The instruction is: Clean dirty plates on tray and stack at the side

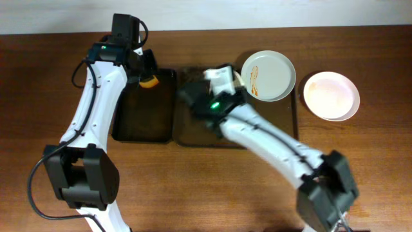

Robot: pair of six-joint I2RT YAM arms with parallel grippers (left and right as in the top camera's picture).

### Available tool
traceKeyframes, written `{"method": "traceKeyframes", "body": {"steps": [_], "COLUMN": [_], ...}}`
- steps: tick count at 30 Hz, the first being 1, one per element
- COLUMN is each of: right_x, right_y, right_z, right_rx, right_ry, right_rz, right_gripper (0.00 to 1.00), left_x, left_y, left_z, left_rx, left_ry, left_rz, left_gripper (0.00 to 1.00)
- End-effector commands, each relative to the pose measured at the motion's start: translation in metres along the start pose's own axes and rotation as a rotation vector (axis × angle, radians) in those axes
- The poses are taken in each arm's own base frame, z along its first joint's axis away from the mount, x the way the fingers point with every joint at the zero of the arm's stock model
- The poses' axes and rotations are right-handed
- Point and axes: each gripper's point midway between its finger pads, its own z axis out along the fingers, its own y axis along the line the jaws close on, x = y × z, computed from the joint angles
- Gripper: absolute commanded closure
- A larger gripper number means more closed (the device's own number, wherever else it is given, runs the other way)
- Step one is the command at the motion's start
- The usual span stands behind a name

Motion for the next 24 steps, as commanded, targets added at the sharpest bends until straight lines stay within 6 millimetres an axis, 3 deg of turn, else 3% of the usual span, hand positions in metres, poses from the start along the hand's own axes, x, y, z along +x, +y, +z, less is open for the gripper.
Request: {"method": "traceKeyframes", "body": {"steps": [1, 5, 9, 13, 15, 18, 22, 24], "right_x": [-0.001, 0.006, 0.056, 0.118, 0.142, 0.158, 0.175, 0.179], "right_y": [-0.023, -0.09, -0.21, -0.274, -0.282, -0.277, -0.253, -0.233], "right_z": [0.006, 0.051, 0.129, 0.177, 0.198, 0.226, 0.256, 0.26], "right_rx": [-0.377, -0.574, -0.458, -0.284, -0.238, -0.208, -0.231, -0.272], "right_ry": [0.168, 0.295, 0.395, 0.492, 0.544, 0.58, 0.635, 0.677], "right_rz": [0.18, 0.416, 0.768, 0.916, 0.942, 0.937, 0.925, 0.891], "right_gripper": [0.96, 0.96, 0.96, 0.96, 0.96, 0.96, 0.96, 0.84], "left_x": [-0.004, -0.004, -0.004, -0.004, -0.004, -0.004, -0.004, -0.004], "left_y": [0.009, 0.009, 0.009, 0.008, 0.008, 0.008, 0.008, 0.008], "left_z": [0.001, 0.001, 0.001, 0.002, 0.001, 0.001, 0.001, 0.001], "left_rx": [-0.024, -0.024, -0.023, -0.023, -0.023, -0.022, -0.022, -0.022], "left_ry": [-0.009, -0.008, -0.006, -0.007, -0.007, -0.007, -0.007, -0.006], "left_rz": [0.005, 0.005, 0.004, 0.005, 0.006, 0.006, 0.006, 0.006], "left_gripper": [1.0, 1.0, 1.0, 1.0, 1.0, 1.0, 1.0, 1.0]}}
